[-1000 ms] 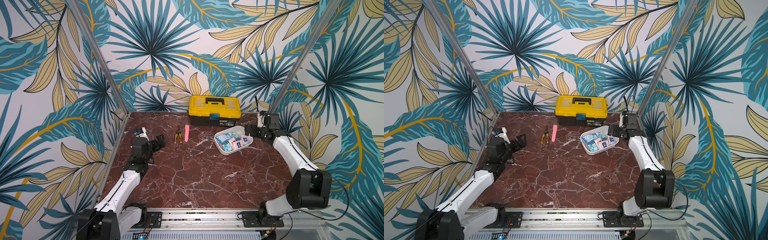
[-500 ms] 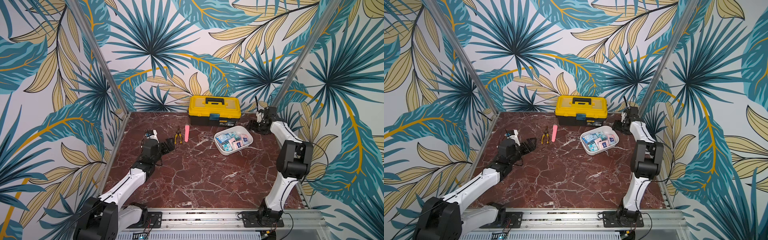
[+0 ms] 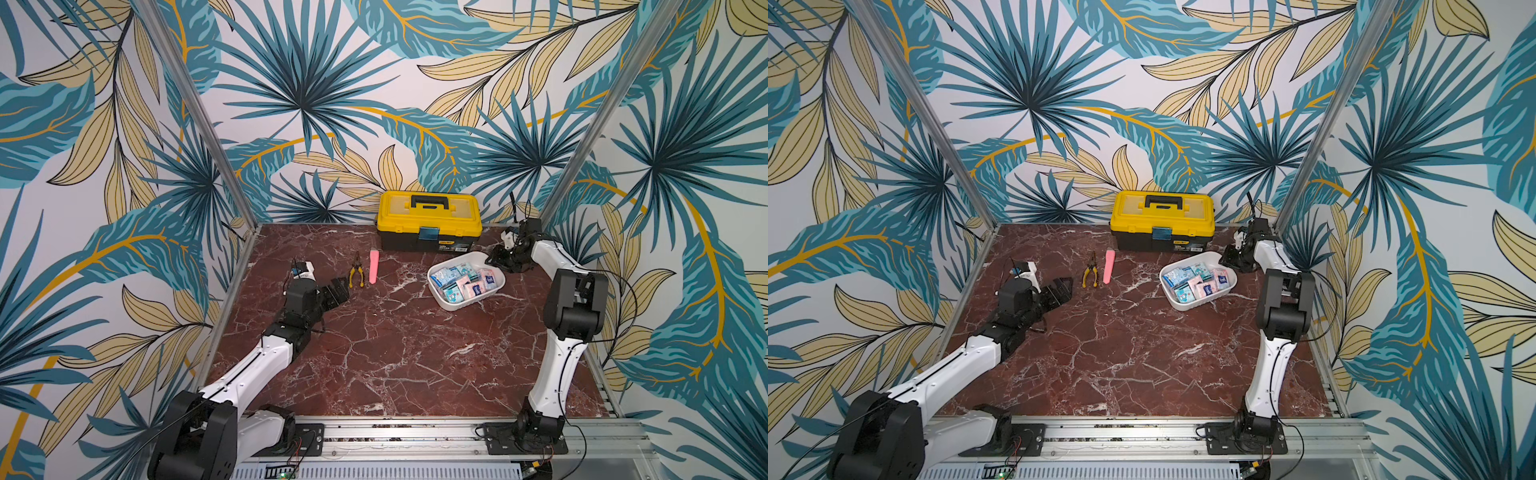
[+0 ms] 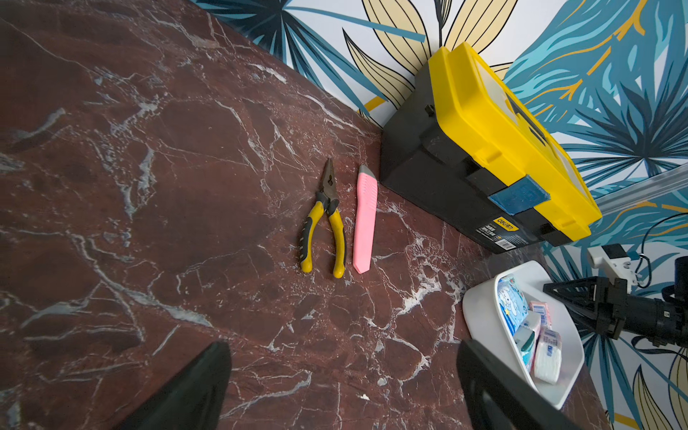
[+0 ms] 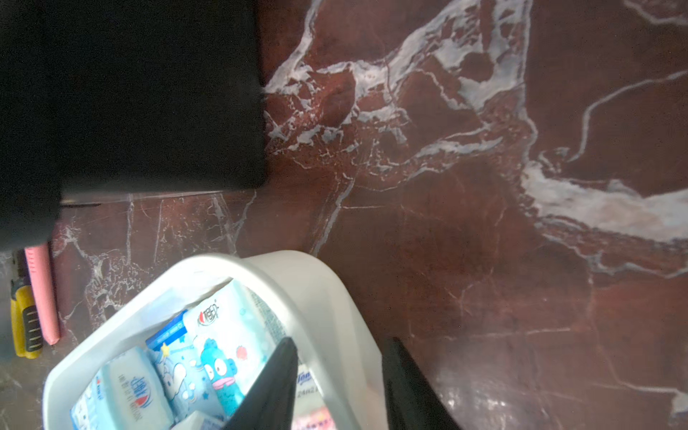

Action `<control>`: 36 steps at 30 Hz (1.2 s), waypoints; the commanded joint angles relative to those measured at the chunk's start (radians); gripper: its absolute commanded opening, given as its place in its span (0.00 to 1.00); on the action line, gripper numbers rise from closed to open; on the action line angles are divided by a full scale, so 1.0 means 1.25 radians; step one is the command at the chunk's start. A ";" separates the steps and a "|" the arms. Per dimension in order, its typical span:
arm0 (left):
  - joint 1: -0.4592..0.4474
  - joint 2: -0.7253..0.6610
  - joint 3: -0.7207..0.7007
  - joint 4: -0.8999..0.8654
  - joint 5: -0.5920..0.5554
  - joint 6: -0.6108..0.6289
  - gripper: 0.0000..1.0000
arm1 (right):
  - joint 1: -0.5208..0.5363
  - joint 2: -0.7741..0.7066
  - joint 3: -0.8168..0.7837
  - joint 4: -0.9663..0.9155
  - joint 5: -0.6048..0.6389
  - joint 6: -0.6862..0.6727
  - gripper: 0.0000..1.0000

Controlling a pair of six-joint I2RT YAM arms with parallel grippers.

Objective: Take the pocket tissues out of the storage box
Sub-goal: Move the storage box to the center of the board.

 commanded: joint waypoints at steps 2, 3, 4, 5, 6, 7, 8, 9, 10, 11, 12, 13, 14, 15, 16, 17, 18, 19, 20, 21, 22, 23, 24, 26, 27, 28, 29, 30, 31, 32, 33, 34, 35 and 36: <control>-0.001 0.001 -0.022 -0.011 -0.014 -0.002 1.00 | 0.003 -0.022 -0.028 -0.026 -0.033 -0.015 0.30; -0.002 0.001 -0.021 -0.013 -0.017 -0.002 1.00 | 0.004 -0.029 -0.036 -0.026 -0.036 -0.017 0.27; -0.002 0.001 -0.021 -0.014 -0.019 -0.001 1.00 | 0.003 -0.035 -0.046 -0.025 -0.040 -0.019 0.24; -0.001 0.001 -0.021 -0.014 -0.020 0.000 1.00 | 0.005 -0.043 -0.055 -0.025 -0.042 -0.021 0.21; -0.001 0.001 -0.020 -0.014 -0.021 0.001 1.00 | 0.007 -0.049 -0.065 -0.026 -0.045 -0.023 0.18; -0.002 0.001 -0.019 -0.014 -0.022 0.003 1.00 | 0.009 -0.059 -0.076 -0.025 -0.047 -0.027 0.16; -0.002 0.001 -0.019 -0.015 -0.023 0.004 1.00 | 0.011 -0.070 -0.089 -0.025 -0.045 -0.028 0.14; -0.001 0.001 -0.017 -0.015 -0.024 0.007 1.00 | 0.014 -0.081 -0.102 -0.023 -0.045 -0.028 0.13; -0.001 0.001 -0.016 -0.016 -0.025 0.012 1.00 | 0.017 -0.096 -0.121 -0.016 -0.043 -0.029 0.12; -0.001 0.001 -0.014 -0.016 -0.026 0.014 1.00 | 0.020 -0.112 -0.139 -0.010 -0.041 -0.030 0.11; -0.001 0.001 -0.013 -0.017 -0.026 0.018 1.00 | 0.024 -0.128 -0.156 -0.002 -0.040 -0.029 0.11; -0.001 0.002 -0.011 -0.020 -0.028 0.022 1.00 | 0.027 -0.143 -0.175 0.004 -0.037 -0.028 0.10; -0.001 0.003 -0.009 -0.022 -0.030 0.027 1.00 | 0.031 -0.161 -0.192 0.010 -0.036 -0.026 0.10; -0.001 0.003 -0.006 -0.023 -0.030 0.030 1.00 | 0.034 -0.175 -0.210 0.018 -0.038 -0.022 0.09; -0.002 0.004 -0.003 -0.025 -0.029 0.033 1.00 | 0.038 -0.192 -0.228 0.025 -0.037 -0.018 0.09; -0.002 0.006 0.000 -0.026 -0.030 0.037 1.00 | 0.042 -0.210 -0.249 0.033 -0.035 -0.012 0.08; -0.002 0.008 0.003 -0.027 -0.030 0.039 1.00 | 0.047 -0.226 -0.266 0.041 -0.035 -0.006 0.08; -0.002 0.009 0.008 -0.029 -0.029 0.043 1.00 | 0.053 -0.242 -0.288 0.053 -0.033 0.005 0.08; -0.002 0.011 0.011 -0.029 -0.029 0.046 1.00 | 0.058 -0.258 -0.305 0.064 -0.029 0.015 0.08; -0.001 0.014 0.014 -0.029 -0.027 0.049 1.00 | 0.065 -0.272 -0.325 0.075 -0.027 0.029 0.07; -0.002 0.018 0.019 -0.030 -0.027 0.053 1.00 | 0.074 -0.285 -0.340 0.085 -0.022 0.040 0.08; -0.001 0.022 0.023 -0.031 -0.026 0.055 1.00 | 0.084 -0.296 -0.355 0.094 -0.014 0.050 0.07; -0.002 0.026 0.027 -0.030 -0.024 0.057 1.00 | 0.096 -0.305 -0.368 0.101 -0.002 0.059 0.08; -0.002 0.035 0.037 -0.032 -0.020 0.060 1.00 | 0.120 -0.314 -0.385 0.115 0.019 0.086 0.07; -0.002 0.040 0.040 -0.031 -0.016 0.059 1.00 | 0.131 -0.316 -0.394 0.125 0.025 0.100 0.07; -0.002 0.046 0.044 -0.031 -0.014 0.059 1.00 | 0.146 -0.318 -0.400 0.133 0.039 0.114 0.07; -0.002 0.050 0.047 -0.031 -0.013 0.058 1.00 | 0.157 -0.319 -0.406 0.142 0.049 0.127 0.07; -0.001 0.054 0.050 -0.031 -0.010 0.058 1.00 | 0.172 -0.317 -0.411 0.154 0.061 0.141 0.07; -0.001 0.057 0.053 -0.031 -0.007 0.058 1.00 | 0.185 -0.315 -0.414 0.166 0.070 0.152 0.07; -0.002 0.060 0.055 -0.030 -0.007 0.057 1.00 | 0.196 -0.310 -0.416 0.176 0.076 0.165 0.07; -0.001 0.062 0.055 -0.028 -0.006 0.056 1.00 | 0.208 -0.303 -0.413 0.187 0.078 0.178 0.07; -0.001 0.063 0.056 -0.026 -0.006 0.056 1.00 | 0.221 -0.295 -0.411 0.197 0.077 0.190 0.07; -0.001 0.063 0.056 -0.026 -0.007 0.054 1.00 | 0.232 -0.288 -0.405 0.206 0.076 0.201 0.07; -0.002 0.064 0.057 -0.026 -0.006 0.054 1.00 | 0.244 -0.279 -0.398 0.210 0.076 0.209 0.07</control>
